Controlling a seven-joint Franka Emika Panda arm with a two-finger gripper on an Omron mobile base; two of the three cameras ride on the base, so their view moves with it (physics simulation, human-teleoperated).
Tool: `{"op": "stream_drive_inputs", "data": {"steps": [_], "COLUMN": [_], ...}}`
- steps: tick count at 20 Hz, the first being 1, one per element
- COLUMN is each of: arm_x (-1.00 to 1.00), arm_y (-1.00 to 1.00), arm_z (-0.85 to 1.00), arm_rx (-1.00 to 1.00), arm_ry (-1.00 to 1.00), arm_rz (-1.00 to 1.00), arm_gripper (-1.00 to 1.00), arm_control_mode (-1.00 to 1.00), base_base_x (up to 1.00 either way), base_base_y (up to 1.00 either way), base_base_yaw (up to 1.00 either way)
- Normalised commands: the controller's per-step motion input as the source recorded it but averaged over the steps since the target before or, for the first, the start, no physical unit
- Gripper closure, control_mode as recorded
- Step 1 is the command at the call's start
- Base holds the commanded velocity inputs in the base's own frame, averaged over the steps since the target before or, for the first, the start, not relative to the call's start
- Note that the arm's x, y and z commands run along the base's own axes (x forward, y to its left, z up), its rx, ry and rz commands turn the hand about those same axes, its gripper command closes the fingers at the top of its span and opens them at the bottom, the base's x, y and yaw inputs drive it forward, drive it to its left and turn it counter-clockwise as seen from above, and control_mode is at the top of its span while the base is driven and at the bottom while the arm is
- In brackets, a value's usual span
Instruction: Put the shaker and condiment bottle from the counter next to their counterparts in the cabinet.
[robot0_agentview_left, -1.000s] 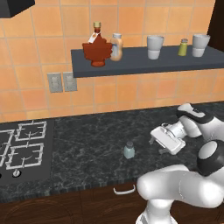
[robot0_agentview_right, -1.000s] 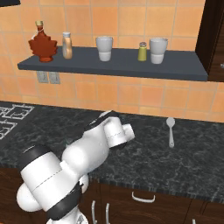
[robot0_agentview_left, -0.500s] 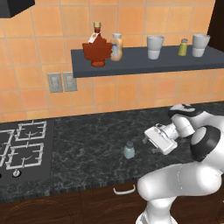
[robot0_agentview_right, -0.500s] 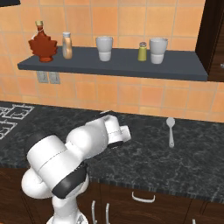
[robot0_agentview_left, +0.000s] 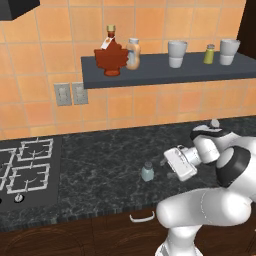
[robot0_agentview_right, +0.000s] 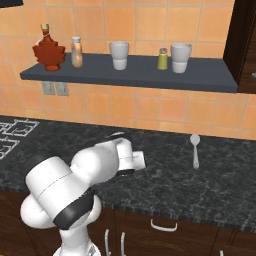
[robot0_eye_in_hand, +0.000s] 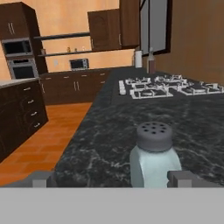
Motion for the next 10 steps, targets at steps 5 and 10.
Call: {"op": "stream_drive_inputs", "data": {"steps": [5, 10], "arm_x": [0.01, 0.02], "arm_y": [0.05, 0.0], "arm_z": [-0.13, -0.02], "arm_rx": [0.0, 0.01], "arm_ry": [0.0, 0.0], "arm_rz": [-0.09, -0.05], "arm_gripper": [-1.0, -1.0], "arm_control_mode": [-1.0, -1.0], "base_base_x": [0.0, 0.0], "base_base_y": [0.0, 0.0], "base_base_yaw": [0.0, 0.0]}}
